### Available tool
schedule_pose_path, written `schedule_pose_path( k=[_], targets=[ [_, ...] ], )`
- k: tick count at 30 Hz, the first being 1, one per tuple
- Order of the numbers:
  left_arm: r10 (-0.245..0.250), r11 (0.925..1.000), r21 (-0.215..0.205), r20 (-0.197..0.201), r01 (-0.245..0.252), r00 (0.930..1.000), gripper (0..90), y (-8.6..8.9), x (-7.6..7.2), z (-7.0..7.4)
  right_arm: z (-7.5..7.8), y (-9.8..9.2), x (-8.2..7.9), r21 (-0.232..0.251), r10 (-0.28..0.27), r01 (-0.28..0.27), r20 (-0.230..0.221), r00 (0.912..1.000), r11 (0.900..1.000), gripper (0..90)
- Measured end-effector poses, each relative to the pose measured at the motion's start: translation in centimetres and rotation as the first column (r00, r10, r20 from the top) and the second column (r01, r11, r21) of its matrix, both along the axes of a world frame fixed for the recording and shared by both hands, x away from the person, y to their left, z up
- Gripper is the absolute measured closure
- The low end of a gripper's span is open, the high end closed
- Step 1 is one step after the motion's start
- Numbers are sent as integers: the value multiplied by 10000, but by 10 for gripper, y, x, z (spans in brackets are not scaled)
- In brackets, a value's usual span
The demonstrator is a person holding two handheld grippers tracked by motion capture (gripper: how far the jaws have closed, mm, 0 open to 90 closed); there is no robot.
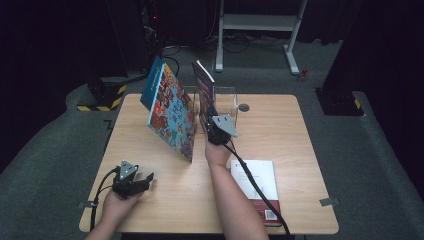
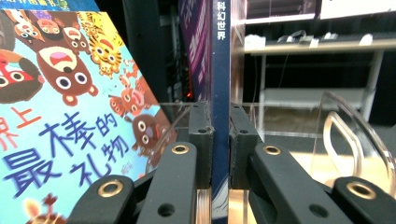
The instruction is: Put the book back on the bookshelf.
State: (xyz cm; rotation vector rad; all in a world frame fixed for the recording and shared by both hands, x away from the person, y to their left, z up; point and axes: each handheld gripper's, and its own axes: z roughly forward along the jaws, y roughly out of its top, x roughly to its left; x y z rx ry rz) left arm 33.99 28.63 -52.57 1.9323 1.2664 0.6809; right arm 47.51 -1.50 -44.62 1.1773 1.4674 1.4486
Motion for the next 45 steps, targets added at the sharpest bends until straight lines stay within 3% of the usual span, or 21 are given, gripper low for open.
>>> schedule_pose_path(
  k=[11, 18, 24, 26, 28, 37, 45],
  targets=[
    [53, 9999, 109, -47, -52, 10000, 302, -1, 1, 0, 8, -10, -18, -301, 577, -614, -1114, 9921, 9977, 777],
    [40, 9999, 148, -86, -39, 10000, 303, -2, 1, 0, 22, -23, -26, -97, 805, -823, -1219, 9893, 9966, 755],
    [29, 9998, 216, -99, -27, 9999, 303, -3, 1, 0, 39, -33, -24, 18, 1259, -1280, -1923, 9732, 9918, 813],
    [39, 9998, 212, -90, -38, 10000, 303, -3, 1, -1, 40, -33, -23, -374, 1027, -1115, -1872, 9769, 9931, 839],
    [18, 9998, 209, -114, -16, 9999, 303, -3, 1, 0, 39, -35, -21, -168, 1012, -1063, -1918, 9762, 9942, 842],
    [-26, 9998, 211, -173, 30, 9998, 304, -2, 1, 0, 36, -27, -18, 67, 307, -301, -1396, 9897, 9995, 845],
    [-44, 9998, 182, -133, 46, 9999, 304, -2, 1, 0, 40, -14, -11, -92, -21, 12, -999, 9950, 10000, 844]
  ],
)
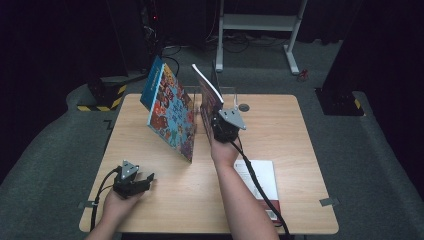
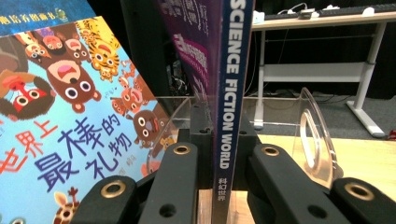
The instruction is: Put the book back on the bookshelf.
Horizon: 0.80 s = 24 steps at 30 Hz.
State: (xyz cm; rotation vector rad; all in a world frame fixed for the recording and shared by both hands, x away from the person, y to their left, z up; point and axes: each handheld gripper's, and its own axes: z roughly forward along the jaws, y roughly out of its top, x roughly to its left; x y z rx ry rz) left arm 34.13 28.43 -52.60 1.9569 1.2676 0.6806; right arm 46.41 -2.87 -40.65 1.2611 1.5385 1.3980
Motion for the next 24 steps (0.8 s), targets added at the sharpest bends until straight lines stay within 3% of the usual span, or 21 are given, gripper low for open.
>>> schedule_pose_path(
  k=[13, 24],
  targets=[
    [-34, 10000, -61, -4, 34, 10000, 305, 0, 0, 0, -4, 17, 20, -35, -327, 327, -63, 9994, 9995, 843],
    [-106, 9999, -66, -12, 106, 9999, 305, 1, 0, 0, -8, 28, 23, -508, -761, 776, 311, 9966, 9957, 843]
  ],
)
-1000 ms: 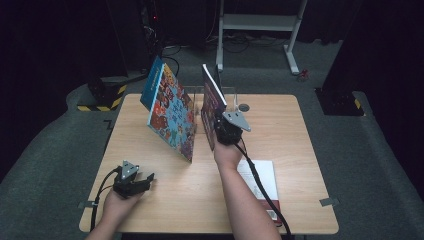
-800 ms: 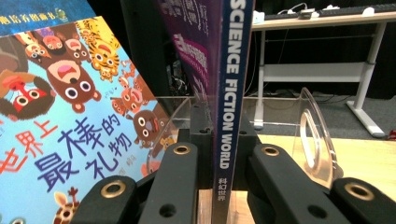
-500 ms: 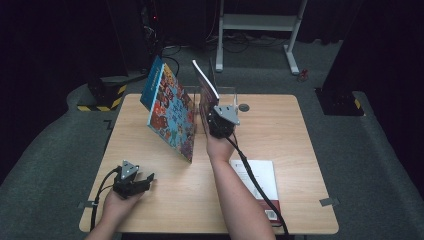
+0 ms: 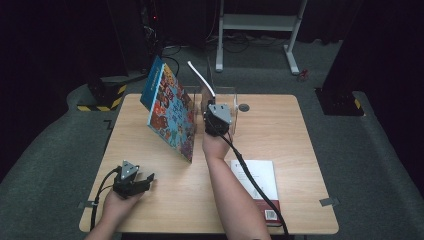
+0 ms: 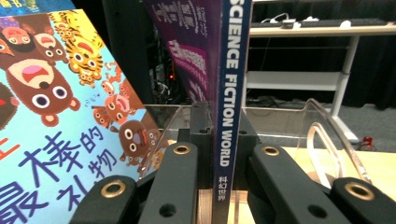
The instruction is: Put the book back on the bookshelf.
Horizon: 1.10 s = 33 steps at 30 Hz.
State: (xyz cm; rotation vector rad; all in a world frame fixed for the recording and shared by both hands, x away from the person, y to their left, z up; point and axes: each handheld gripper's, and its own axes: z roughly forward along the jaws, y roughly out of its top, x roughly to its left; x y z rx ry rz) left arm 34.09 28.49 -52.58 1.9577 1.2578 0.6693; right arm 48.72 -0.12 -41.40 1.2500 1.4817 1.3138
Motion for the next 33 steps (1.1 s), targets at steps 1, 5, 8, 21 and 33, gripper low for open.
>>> schedule_pose_path(
  k=[1, 5, 8, 21, 33],
  targets=[
    [0, 10000, -3, 7, 0, 10000, 305, 0, 0, 0, 0, 0, 0, -46, -17, 17, -5, 10000, 10000, 843],
    [9, 10000, 1, 18, -9, 10000, 304, 0, 0, 0, -1, 2, 1, -90, -63, 63, 49, 10000, 9999, 842],
    [15, 10000, 0, 22, -15, 10000, 305, 0, 0, 0, -1, 3, 1, 81, 88, -88, -9, 10000, 9999, 837],
    [45, 10000, 33, 6, -45, 10000, 305, -1, 0, 0, 3, 10, -1, 779, 1072, -1037, -422, 9933, 9916, 771],
    [57, 10000, 48, -17, -57, 10000, 305, -1, 0, 0, 7, 12, -6, 1057, 1920, -1862, -476, 9802, 9768, 663]
  ],
)
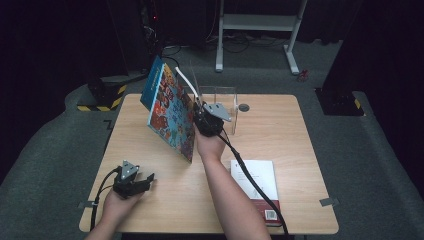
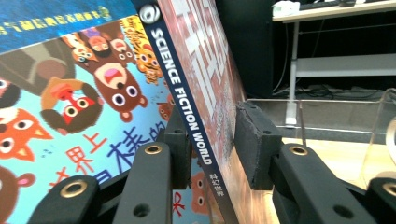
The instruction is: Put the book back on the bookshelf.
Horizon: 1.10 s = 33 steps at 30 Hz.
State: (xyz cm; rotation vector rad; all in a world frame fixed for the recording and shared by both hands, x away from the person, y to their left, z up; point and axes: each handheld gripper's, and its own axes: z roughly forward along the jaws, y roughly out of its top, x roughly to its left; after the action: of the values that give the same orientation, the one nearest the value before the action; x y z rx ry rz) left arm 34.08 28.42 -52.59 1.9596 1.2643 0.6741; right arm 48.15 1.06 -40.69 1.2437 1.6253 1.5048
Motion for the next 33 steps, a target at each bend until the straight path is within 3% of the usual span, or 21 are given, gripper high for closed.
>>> schedule_pose_path(
  k=[14, 33],
  targets=[
    [15, 10000, 20, 25, -15, 10000, 305, 0, 0, 0, -3, 3, -9, 34, 669, -669, -170, 9976, 9978, 597],
    [23, 10000, 43, 33, -23, 10000, 306, -1, 0, 0, -23, 1, -15, -18, 921, -924, -631, 9937, 9957, 545]
  ],
)
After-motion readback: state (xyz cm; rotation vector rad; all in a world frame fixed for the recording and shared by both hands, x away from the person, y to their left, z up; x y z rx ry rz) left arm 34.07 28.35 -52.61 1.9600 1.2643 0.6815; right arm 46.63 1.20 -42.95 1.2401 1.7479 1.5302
